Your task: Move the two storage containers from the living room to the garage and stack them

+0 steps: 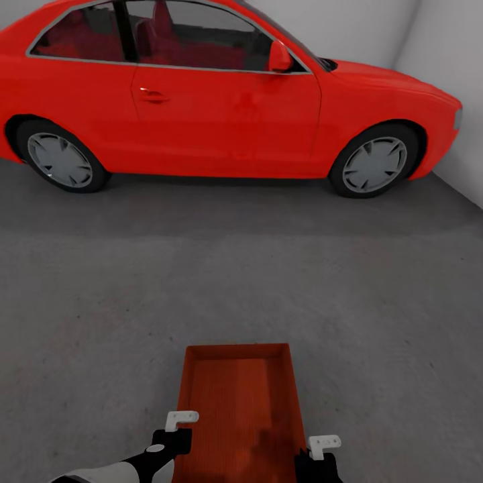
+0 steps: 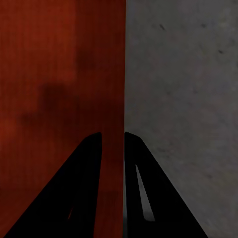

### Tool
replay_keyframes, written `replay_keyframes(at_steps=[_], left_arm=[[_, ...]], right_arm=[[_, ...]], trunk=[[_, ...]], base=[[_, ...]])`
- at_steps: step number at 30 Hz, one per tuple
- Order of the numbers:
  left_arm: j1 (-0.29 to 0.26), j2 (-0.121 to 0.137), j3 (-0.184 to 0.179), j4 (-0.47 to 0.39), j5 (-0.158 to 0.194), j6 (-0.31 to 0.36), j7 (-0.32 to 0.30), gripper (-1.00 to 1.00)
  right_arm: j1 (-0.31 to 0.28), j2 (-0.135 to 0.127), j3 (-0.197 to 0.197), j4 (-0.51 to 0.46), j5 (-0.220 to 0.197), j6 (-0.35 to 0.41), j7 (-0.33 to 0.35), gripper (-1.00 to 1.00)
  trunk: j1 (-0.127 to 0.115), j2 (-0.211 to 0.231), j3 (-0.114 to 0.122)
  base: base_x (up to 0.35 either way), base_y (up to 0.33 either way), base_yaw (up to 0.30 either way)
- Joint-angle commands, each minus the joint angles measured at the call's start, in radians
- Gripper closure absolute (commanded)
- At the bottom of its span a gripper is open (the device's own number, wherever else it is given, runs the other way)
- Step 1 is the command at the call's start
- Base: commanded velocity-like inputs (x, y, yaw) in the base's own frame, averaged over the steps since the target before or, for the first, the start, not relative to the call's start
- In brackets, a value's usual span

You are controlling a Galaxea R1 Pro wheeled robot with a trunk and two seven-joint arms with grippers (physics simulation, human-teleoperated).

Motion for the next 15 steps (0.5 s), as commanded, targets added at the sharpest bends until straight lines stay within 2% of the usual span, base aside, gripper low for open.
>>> replay_keyframes(at_steps=[1,15], left_arm=[[-0.002,-0.045,0.021,-0.025,-0.015,-0.004,-0.017,1.0],[-0.002,-0.045,0.021,-0.025,-0.015,-0.004,-0.017,1.0]], right_arm=[[0.0,0.0,-0.001,0.004,-0.003,-0.003,-0.006,1.0],[0.0,0.0,-0.002,0.004,-0.003,-0.003,-0.006,1.0]], trunk=[[0.004,-0.008,-0.004],[0.057,-0.106,-0.048]], base=[[0.0,0.0,0.0],[0.0,0.0,0.0]])
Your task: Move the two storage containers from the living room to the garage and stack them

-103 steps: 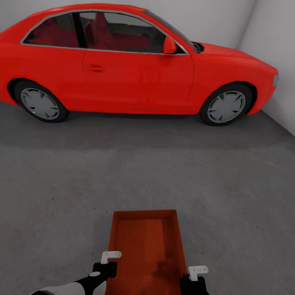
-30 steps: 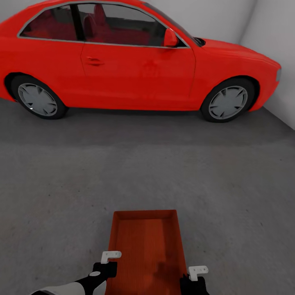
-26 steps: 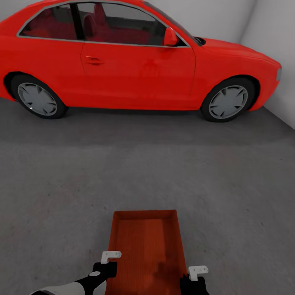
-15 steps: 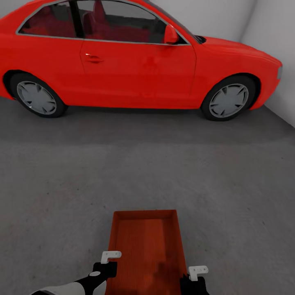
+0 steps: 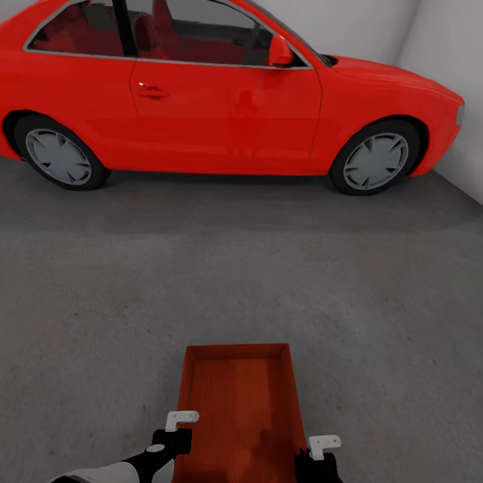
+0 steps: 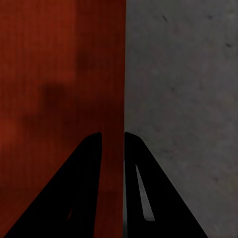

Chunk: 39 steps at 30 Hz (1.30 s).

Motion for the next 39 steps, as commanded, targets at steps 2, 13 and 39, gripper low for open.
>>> replay_keyframes(at_steps=[2,13,39], left_arm=[[-0.002,-0.045,0.021,-0.025,-0.015,-0.004,-0.017,1.0],[-0.002,-0.045,0.021,-0.025,-0.015,-0.005,-0.017,1.0],[-0.002,-0.045,0.021,-0.025,-0.015,-0.004,-0.017,1.0]], right_arm=[[0.0,0.0,-0.001,0.004,-0.003,-0.003,-0.006,1.0],[0.0,0.0,-0.001,0.004,-0.003,-0.003,-0.006,1.0],[0.0,0.0,-0.002,0.004,-0.003,-0.003,-0.004,1.0]], trunk=[[0.0,-0.001,-0.001],[0.0,-0.001,-0.001],[0.073,-0.134,-0.06]], base=[[0.0,0.0,0.0],[0.0,0.0,0.0],[0.0,0.0,0.0]])
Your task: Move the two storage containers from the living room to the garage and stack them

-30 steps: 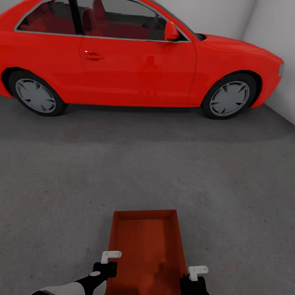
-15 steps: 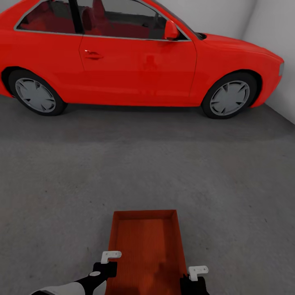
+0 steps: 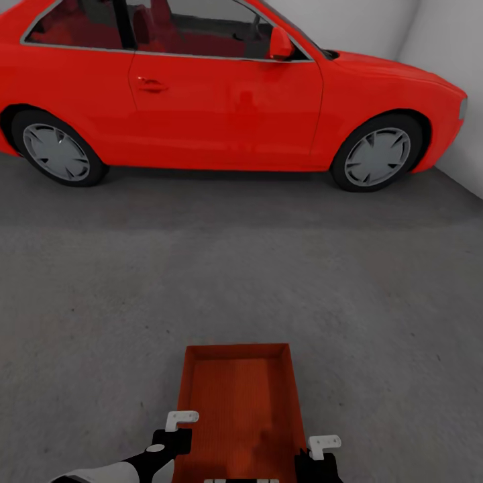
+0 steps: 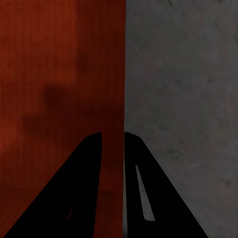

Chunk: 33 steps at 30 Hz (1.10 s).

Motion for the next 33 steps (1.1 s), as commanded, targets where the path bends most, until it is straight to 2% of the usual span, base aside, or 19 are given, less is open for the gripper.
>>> replay_keyframes(at_steps=[1,18,33], left_arm=[[-0.002,-0.045,0.021,-0.025,-0.015,-0.005,-0.017,1.0],[-0.002,-0.045,0.021,-0.025,-0.015,-0.005,-0.017,1.0],[-0.002,-0.045,0.021,-0.025,-0.015,-0.005,-0.017,1.0]], right_arm=[[0.0,0.0,-0.001,0.004,-0.003,-0.003,-0.005,1.0],[0.0,0.0,-0.001,0.004,-0.003,-0.003,-0.005,1.0],[0.0,0.0,-0.001,0.004,-0.003,-0.003,-0.005,1.0]], trunk=[[0.004,-0.008,-0.004],[0.069,-0.127,-0.057],[0.073,-0.134,-0.06]], base=[[0.0,0.0,0.0],[0.0,0.0,0.0],[0.0,0.0,0.0]])
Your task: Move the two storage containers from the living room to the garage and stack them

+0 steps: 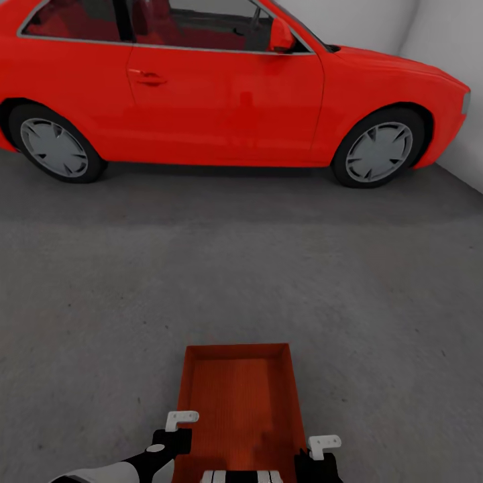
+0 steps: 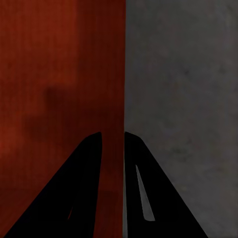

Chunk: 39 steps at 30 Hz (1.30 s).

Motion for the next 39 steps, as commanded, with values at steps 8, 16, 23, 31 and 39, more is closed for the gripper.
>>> replay_keyframes(at_steps=[8,16,23,31,39], left_arm=[[-0.002,-0.045,0.021,-0.025,-0.015,-0.004,-0.017,1.0],[-0.002,-0.045,0.021,-0.025,-0.015,-0.004,-0.017,1.0],[-0.002,-0.05,0.022,-0.025,-0.015,-0.01,-0.016,1.0],[-0.002,-0.054,0.022,-0.025,-0.015,-0.008,-0.016,-1.0],[-0.002,-0.054,0.021,-0.025,-0.015,-0.007,-0.017,-1.0]], right_arm=[[0.0,0.0,-0.001,0.004,-0.004,-0.003,-0.004,1.0],[0.0,-0.001,-0.001,0.004,-0.004,-0.003,-0.004,1.0],[0.0,0.0,-0.001,0.004,-0.004,-0.002,-0.002,1.0],[0.0,-0.001,0.0,0.004,-0.004,-0.001,0.002,1.0],[0.0,-0.003,-0.001,0.004,-0.005,-0.002,0.002,-1.0]], trunk=[[0.031,-0.057,-0.026],[0.046,-0.085,-0.038],[0.046,-0.085,-0.038],[0.046,-0.085,-0.038],[0.046,-0.085,-0.038]], base=[[0.0,0.0,0.0],[0.0,0.0,0.0],[0.0,0.0,0.0],[0.0,0.0,0.0],[0.0,0.0,0.0]])
